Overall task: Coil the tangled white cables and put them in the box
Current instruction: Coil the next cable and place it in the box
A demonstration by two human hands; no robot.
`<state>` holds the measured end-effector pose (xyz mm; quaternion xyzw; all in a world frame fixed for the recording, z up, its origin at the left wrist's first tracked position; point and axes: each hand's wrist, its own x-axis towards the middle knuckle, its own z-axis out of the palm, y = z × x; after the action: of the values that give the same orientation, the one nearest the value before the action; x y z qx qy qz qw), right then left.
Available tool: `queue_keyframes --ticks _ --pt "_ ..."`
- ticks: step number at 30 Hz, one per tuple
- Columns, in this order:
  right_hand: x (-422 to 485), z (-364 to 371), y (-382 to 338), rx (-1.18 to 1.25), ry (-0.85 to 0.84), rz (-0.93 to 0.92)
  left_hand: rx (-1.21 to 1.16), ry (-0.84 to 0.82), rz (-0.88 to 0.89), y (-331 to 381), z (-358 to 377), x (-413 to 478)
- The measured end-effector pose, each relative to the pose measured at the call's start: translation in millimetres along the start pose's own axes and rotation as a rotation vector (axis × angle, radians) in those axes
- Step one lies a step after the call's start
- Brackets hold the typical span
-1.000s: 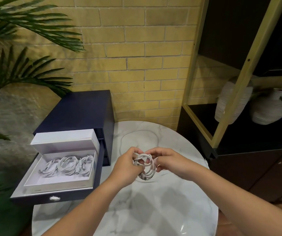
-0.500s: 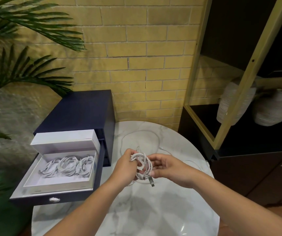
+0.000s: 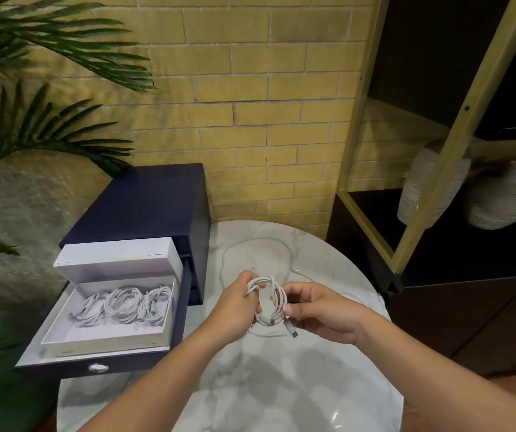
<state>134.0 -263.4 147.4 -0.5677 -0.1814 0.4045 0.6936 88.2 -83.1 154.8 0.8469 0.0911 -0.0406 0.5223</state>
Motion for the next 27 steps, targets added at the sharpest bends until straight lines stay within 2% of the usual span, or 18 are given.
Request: queue_keyframes --ticks 7,10,14,18,24,27 --pt "3 0 -7 0.054 -0.164 0.042 0.059 0.041 0.059 0 3 -3" --pt "6 -3 -7 -0.019 -0.192 0.055 0.126 0.024 0.073 -2 1 -5" --pt "9 -3 -5 -0.106 -0.134 0.098 0.099 0.012 0.051 -3 1 -4" --pt "6 -3 -7 -0.185 -0.020 0.118 -0.117 -0.009 -0.005 -6 -1 -6" --pt "3 -9 -4 -0.141 0.185 0.058 -0.318 -0.195 -0.003 -5 -8 -11" --pt "4 -10 -5 -0.098 0.261 0.052 -0.329 -0.247 0.017 -7 -7 -13"
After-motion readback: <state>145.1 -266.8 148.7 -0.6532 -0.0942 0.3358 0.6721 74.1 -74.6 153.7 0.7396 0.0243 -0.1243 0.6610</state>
